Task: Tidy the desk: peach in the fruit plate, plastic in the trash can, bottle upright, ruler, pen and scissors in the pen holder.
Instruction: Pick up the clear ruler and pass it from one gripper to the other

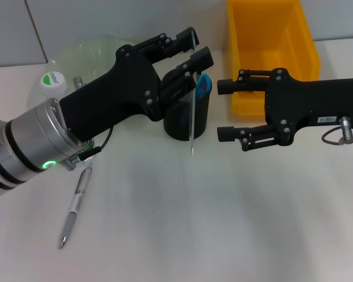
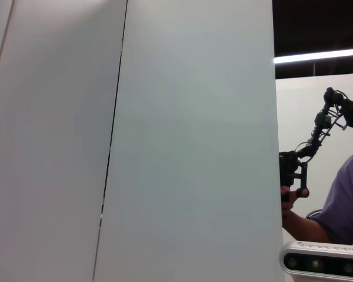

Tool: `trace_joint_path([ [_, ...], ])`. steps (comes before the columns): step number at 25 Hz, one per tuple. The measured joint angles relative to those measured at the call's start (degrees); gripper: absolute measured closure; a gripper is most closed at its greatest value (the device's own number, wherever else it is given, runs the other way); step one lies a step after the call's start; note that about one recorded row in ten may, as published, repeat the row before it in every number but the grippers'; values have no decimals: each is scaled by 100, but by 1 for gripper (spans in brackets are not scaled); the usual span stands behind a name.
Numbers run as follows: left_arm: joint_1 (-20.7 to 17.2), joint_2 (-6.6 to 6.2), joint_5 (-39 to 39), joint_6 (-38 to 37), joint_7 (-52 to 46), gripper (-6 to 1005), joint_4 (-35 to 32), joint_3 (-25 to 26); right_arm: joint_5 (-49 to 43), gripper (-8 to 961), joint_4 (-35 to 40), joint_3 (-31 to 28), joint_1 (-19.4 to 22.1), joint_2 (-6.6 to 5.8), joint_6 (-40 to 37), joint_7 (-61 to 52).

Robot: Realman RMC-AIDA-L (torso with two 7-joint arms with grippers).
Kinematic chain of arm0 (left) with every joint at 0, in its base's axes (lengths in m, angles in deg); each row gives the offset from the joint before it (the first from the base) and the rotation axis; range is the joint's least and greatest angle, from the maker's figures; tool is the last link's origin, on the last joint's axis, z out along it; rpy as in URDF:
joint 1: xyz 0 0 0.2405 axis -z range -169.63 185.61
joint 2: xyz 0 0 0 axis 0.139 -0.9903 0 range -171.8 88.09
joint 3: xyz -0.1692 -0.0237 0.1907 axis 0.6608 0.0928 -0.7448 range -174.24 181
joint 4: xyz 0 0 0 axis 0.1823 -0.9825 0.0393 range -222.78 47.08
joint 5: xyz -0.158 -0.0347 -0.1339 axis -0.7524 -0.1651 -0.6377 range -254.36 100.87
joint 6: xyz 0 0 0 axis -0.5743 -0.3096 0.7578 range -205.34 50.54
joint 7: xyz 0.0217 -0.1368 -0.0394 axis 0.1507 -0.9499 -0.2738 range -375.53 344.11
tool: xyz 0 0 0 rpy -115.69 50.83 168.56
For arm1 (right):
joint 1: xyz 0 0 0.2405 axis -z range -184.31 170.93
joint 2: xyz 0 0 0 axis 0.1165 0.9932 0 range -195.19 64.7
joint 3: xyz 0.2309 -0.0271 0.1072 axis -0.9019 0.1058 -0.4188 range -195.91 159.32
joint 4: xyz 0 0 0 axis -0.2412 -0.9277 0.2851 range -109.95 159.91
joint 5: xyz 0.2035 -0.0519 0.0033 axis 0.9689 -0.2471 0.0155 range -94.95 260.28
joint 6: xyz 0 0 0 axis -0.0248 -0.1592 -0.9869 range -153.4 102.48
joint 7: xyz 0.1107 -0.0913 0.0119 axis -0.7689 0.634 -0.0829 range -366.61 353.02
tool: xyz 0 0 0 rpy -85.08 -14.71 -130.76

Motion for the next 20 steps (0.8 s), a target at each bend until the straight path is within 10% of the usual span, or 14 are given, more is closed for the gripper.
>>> trace_joint_path([
  [20, 23, 8, 0, -19, 78, 634, 8, -118, 10, 171, -216, -160, -130, 171, 118, 163],
])
